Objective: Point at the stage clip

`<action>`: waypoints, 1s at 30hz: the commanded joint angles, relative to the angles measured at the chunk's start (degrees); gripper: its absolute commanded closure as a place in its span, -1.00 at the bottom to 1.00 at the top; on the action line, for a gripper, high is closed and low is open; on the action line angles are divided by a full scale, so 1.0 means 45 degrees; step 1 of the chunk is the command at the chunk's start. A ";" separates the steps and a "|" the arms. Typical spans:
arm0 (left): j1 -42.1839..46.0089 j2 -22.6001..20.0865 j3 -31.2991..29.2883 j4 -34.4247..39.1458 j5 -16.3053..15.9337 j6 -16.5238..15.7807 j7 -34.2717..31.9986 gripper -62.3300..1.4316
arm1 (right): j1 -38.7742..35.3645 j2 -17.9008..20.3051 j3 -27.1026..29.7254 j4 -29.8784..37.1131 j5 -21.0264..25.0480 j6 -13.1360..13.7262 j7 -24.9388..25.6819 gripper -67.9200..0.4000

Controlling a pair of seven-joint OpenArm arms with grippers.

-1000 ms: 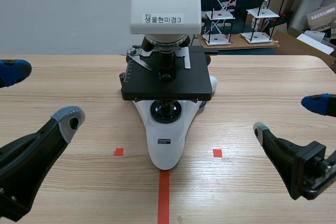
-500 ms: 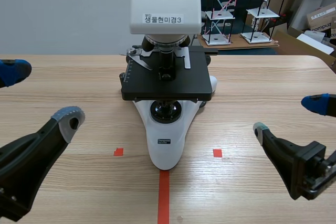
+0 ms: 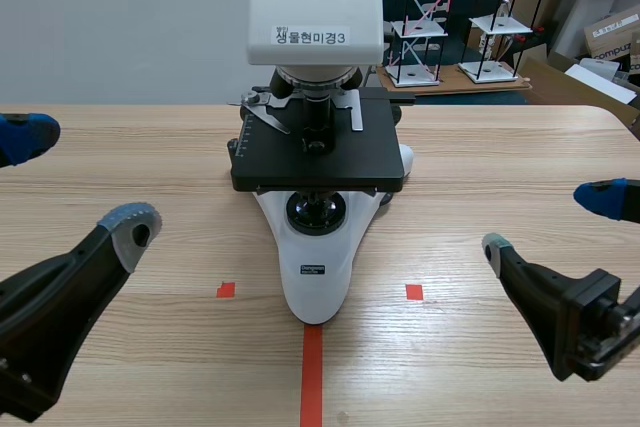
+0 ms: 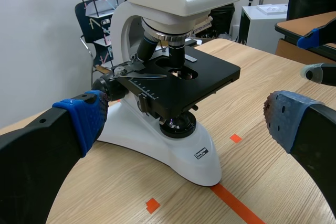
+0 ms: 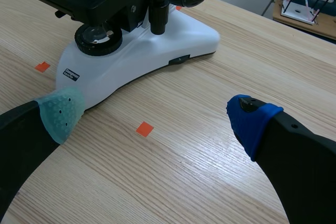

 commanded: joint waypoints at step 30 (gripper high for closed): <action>-0.6926 -0.0617 0.1447 -0.2977 0.1734 0.0044 0.3623 0.91 | 0.0083 0.0097 0.0155 0.0214 0.0087 -0.0044 0.0185 -0.74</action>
